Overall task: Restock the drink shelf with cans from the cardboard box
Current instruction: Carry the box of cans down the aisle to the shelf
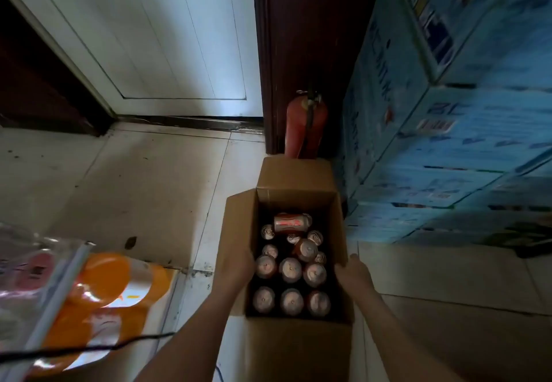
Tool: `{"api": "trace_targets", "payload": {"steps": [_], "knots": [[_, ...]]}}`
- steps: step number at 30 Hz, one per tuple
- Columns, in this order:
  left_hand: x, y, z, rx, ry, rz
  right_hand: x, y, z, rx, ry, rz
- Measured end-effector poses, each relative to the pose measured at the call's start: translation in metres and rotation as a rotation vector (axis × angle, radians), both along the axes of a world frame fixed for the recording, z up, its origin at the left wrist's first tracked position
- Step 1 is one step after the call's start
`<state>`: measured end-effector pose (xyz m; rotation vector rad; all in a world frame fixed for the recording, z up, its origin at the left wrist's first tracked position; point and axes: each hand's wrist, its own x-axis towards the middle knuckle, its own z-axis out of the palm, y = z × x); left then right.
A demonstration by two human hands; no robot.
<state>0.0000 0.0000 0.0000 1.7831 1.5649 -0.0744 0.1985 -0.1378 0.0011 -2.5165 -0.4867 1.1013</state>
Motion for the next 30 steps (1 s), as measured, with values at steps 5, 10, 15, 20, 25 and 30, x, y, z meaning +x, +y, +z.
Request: {"api": "trace_targets", "payload": {"steps": [5,10,15,20,25,30], "knots": [[0.014,0.011,-0.054,-0.013,0.125,0.101,0.012,0.015,-0.064,0.012,-0.056,-0.051],[0.011,0.019,-0.09,-0.019,0.167,0.12,0.028,0.015,-0.106,-0.021,-0.085,-0.058],[0.012,0.026,-0.108,-0.001,0.11,0.075,0.031,0.014,-0.119,0.061,-0.123,-0.037],[0.001,0.018,-0.105,0.039,0.07,0.099,0.025,0.004,-0.119,0.111,-0.146,-0.029],[-0.012,-0.007,-0.102,0.057,0.07,0.129,0.016,-0.012,-0.118,0.094,-0.136,-0.029],[-0.03,-0.037,-0.101,0.032,0.108,0.078,0.002,-0.039,-0.113,0.065,-0.107,-0.019]]}}
